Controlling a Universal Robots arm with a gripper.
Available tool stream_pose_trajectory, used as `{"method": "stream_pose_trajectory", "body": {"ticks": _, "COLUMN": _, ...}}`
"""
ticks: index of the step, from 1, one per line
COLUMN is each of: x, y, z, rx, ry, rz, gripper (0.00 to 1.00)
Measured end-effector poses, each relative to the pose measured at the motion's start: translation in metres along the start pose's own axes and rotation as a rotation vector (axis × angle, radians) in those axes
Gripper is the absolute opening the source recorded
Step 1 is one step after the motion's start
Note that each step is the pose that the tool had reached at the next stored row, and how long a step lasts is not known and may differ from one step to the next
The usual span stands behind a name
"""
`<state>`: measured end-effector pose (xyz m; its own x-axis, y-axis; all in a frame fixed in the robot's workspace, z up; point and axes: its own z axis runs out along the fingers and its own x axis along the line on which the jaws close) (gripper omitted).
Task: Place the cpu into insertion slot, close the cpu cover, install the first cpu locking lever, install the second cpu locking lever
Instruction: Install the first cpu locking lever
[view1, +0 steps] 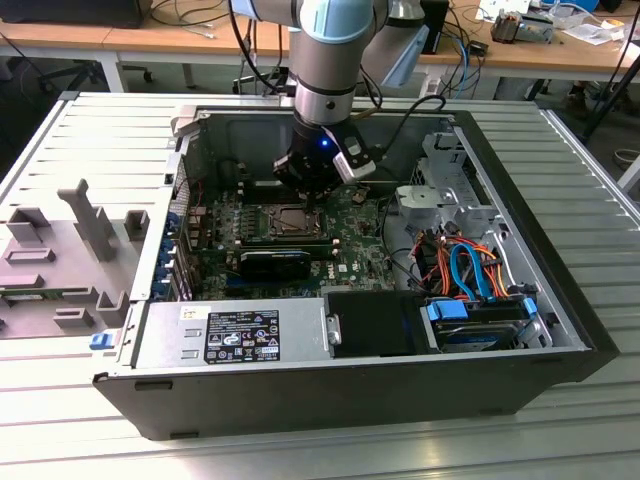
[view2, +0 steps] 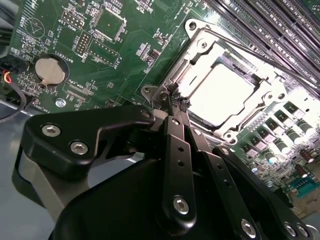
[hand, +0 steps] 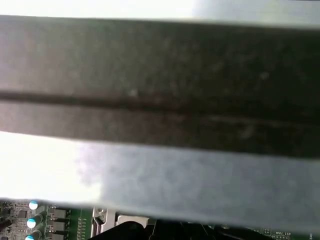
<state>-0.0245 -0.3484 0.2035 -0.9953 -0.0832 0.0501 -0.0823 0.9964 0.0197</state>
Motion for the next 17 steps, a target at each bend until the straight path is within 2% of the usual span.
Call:
{"method": "stream_pose_trajectory", "body": {"ticks": 8, "x": 0.0003, "y": -0.0035, "z": -0.0001, "rx": 0.0039, "ry": 0.0002, "rz": 0.000, "gripper": 0.11}}
{"method": "stream_pose_trajectory", "body": {"ticks": 11, "x": 0.0006, "y": -0.0041, "z": -0.0037, "rx": 0.0042, "ry": 0.0004, "rz": 0.000, "gripper": 0.11}}
{"method": "stream_pose_trajectory", "body": {"ticks": 17, "x": 0.0016, "y": -0.0039, "z": -0.0233, "rx": 0.0033, "ry": 0.0003, "rz": 0.000, "gripper": 0.11}}
